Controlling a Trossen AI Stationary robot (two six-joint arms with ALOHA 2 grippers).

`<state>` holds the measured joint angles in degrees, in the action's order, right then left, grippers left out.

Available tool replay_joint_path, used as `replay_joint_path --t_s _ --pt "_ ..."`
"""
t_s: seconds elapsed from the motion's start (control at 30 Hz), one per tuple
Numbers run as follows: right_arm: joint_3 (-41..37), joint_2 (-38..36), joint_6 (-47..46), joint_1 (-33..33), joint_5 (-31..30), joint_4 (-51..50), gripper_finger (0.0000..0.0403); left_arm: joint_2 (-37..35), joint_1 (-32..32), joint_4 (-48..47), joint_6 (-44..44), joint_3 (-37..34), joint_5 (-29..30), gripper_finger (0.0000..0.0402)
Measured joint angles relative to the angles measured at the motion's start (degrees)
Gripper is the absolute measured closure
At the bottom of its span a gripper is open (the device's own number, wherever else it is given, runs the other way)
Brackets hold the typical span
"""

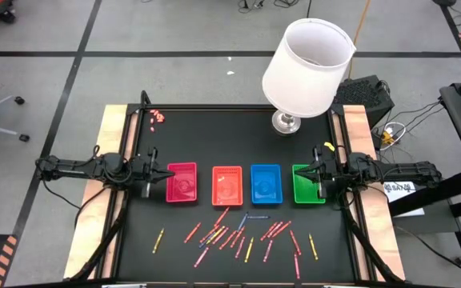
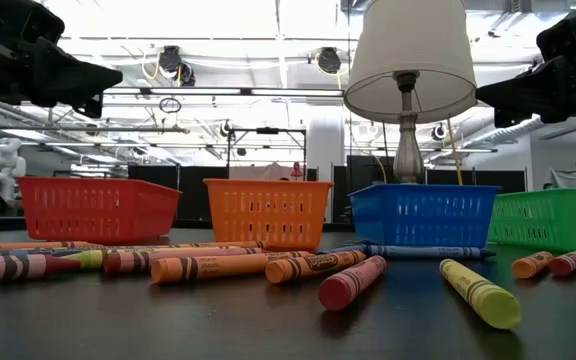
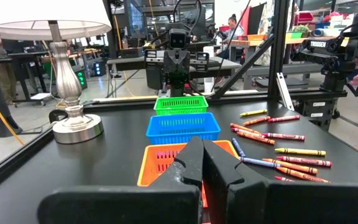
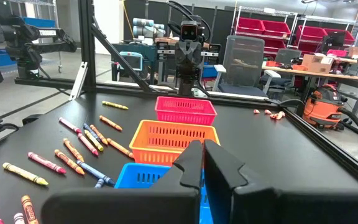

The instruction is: Sort crayons

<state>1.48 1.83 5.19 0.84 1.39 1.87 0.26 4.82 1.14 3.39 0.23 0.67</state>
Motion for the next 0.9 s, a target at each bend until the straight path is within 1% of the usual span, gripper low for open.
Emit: replay_joint_path --t_s 0.6,0.9 --pt "0.00 0.00 0.04 0.00 0.00 0.01 0.0403 -0.01 0.02 -0.01 -0.01 0.00 0.02 0.0395" --pt "0.00 0.00 1.51 0.00 0.00 0.02 0.0403 -0.01 0.00 0.00 0.01 0.02 0.02 0.0395"
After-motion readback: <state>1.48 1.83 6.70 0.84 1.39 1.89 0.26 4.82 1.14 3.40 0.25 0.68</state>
